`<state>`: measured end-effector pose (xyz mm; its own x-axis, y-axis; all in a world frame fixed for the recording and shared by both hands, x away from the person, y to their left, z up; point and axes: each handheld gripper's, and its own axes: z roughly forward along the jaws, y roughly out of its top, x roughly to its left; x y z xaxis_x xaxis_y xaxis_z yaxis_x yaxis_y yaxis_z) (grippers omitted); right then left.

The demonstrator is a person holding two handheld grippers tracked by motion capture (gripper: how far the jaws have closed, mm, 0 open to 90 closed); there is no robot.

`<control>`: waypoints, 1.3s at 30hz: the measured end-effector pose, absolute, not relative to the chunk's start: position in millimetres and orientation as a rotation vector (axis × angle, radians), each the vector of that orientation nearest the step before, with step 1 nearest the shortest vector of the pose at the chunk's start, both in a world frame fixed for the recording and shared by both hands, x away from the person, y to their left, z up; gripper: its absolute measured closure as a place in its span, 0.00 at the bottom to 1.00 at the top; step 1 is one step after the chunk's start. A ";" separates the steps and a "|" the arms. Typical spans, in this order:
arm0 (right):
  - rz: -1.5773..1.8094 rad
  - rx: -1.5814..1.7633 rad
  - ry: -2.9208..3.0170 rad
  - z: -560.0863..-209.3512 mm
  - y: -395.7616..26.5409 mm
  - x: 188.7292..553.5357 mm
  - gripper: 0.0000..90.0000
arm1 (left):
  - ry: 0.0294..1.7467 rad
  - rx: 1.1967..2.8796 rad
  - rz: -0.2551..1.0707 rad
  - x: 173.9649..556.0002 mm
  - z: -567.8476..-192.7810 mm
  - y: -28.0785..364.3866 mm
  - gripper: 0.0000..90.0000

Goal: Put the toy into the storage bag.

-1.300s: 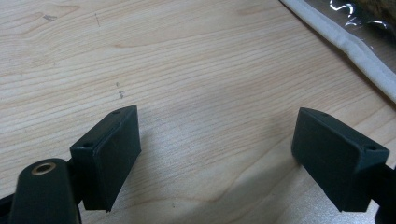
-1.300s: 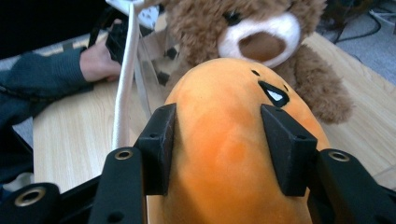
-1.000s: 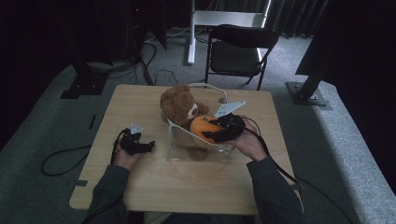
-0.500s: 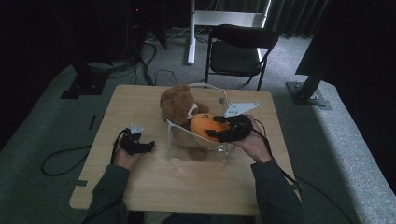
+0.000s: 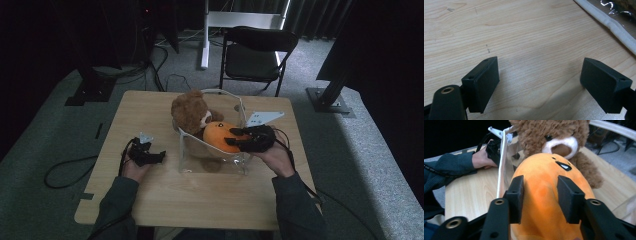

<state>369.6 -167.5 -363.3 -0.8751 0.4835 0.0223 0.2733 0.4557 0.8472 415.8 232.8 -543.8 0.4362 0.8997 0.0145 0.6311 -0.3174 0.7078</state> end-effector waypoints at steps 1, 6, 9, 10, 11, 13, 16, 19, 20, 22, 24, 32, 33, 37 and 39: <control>1.375 0.665 2.491 -364.0 -166.0 369.0 0.67 | 1.282 2.060 0.549 415.8 -543.8 232.8 0.18; 1.262 0.671 2.509 -370.4 -155.9 368.4 0.69 | 1.281 2.060 0.551 415.8 -543.9 232.8 0.18; 1.195 0.662 2.512 -370.0 -151.0 366.5 0.69 | 1.281 2.060 0.551 415.8 -543.9 232.8 0.18; 1.187 0.659 2.515 -370.3 -149.7 366.5 0.69 | 1.281 2.060 0.551 415.8 -543.9 232.8 0.18; 1.170 0.659 2.519 -370.6 -148.7 366.6 0.69 | 1.281 2.060 0.550 415.8 -543.9 232.8 0.18; 1.161 0.657 2.520 -370.3 -147.8 366.3 0.67 | 1.281 2.059 0.550 415.8 -543.9 232.8 0.18; 1.217 0.652 2.511 -369.2 -149.7 366.4 0.57 | 1.281 2.059 0.551 415.9 -544.0 232.8 0.18; 1.312 0.666 2.492 -366.9 -156.3 368.1 0.53 | 1.281 2.059 0.551 415.9 -544.0 232.8 0.18; 1.357 0.662 2.496 -365.2 -159.3 368.0 0.53 | 1.282 2.059 0.551 415.9 -543.9 232.8 0.18; 1.417 0.646 2.485 -360.5 -164.6 365.4 0.53 | 1.282 2.059 0.550 415.9 -543.9 232.8 0.18; 1.390 0.634 2.466 -356.4 -167.7 362.5 0.57 | 1.282 2.059 0.550 415.9 -543.9 232.8 0.18; 1.367 0.635 2.439 -355.4 -172.5 358.5 0.63 | 1.282 2.058 0.551 415.9 -543.9 232.8 0.18; 1.370 0.637 2.432 -356.1 -172.7 357.8 0.63 | 1.282 2.059 0.551 415.9 -543.9 232.8 0.18; 1.390 0.644 2.387 -356.1 -177.2 352.9 0.62 | 1.282 2.059 0.551 415.9 -543.9 232.8 0.18; 1.412 0.651 2.359 -355.6 -181.2 350.0 0.62 | 1.282 2.060 0.550 415.9 -543.9 232.8 0.18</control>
<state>350.0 -181.2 -355.6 -0.8468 0.5307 -0.0351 0.2200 0.4096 0.8853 415.9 232.8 -543.9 0.4360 0.8998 0.0149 0.6306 -0.3173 0.7083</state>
